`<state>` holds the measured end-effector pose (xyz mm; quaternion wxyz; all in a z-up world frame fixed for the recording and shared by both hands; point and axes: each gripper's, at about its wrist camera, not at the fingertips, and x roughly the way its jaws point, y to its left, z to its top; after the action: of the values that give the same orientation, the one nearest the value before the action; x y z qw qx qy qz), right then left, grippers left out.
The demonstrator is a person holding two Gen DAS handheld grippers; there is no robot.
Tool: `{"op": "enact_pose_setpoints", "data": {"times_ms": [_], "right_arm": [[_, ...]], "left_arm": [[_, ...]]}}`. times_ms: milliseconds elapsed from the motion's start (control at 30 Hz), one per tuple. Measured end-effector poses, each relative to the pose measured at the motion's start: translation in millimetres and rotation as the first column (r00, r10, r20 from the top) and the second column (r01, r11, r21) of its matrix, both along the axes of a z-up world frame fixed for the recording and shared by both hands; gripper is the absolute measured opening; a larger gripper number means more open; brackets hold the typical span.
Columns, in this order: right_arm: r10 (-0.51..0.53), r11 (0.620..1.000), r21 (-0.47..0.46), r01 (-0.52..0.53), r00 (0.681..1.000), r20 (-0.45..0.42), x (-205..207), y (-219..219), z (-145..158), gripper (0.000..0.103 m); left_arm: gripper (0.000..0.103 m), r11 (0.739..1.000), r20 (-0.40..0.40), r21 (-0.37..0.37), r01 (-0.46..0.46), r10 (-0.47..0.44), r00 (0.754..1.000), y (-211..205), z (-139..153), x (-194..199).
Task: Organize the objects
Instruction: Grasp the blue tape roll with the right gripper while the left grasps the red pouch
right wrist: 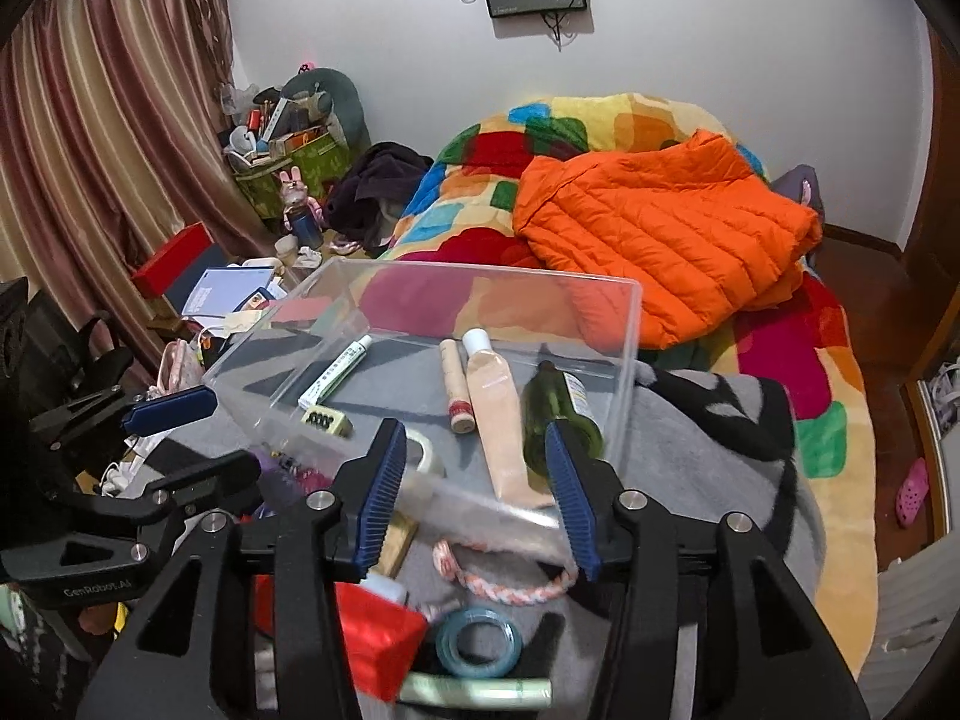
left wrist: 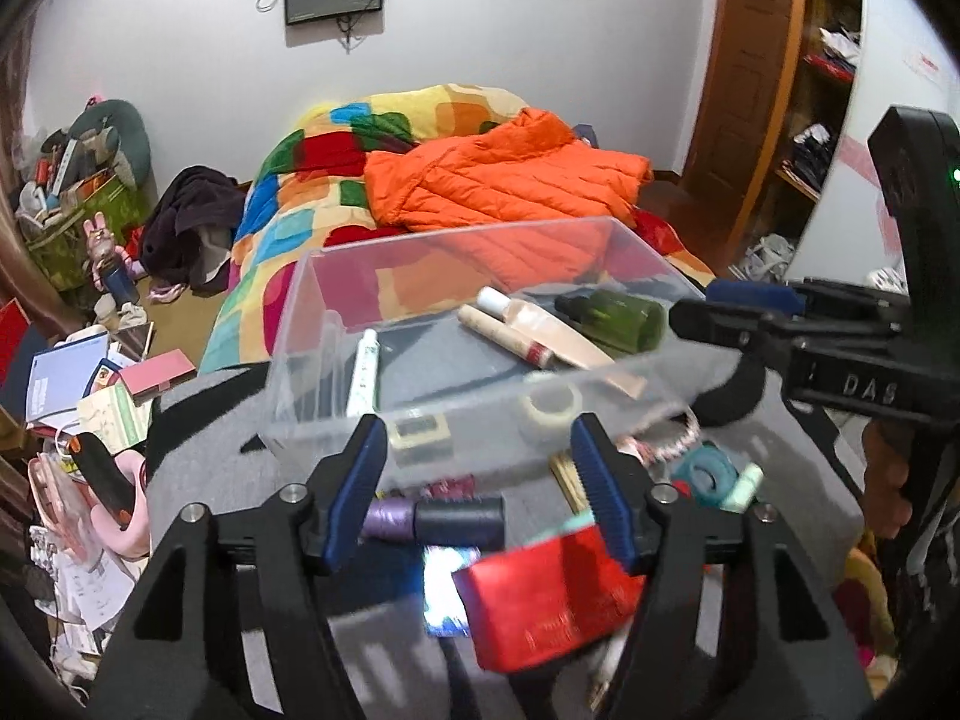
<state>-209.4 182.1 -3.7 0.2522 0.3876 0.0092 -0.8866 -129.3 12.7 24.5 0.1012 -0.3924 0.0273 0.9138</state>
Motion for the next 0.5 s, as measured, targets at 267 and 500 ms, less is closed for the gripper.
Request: {"op": "enact_pose_setpoints", "data": {"times_ms": [267, 500], "right_arm": [[-0.002, 1.000, 0.016, 0.002, 1.000, 0.014, 32, 19, -10, 0.050], [0.023, 0.998, 0.064, -0.028, 0.997, 0.079, 49, 25, -36, 0.050]], "left_arm": [[0.076, 0.996, 0.039, -0.023, 0.087, -0.086, 0.996, 11, -15, 32], [0.079, 0.986, 0.098, -0.087, 0.145, -0.137, 0.986, 12, -36, 52]]}}
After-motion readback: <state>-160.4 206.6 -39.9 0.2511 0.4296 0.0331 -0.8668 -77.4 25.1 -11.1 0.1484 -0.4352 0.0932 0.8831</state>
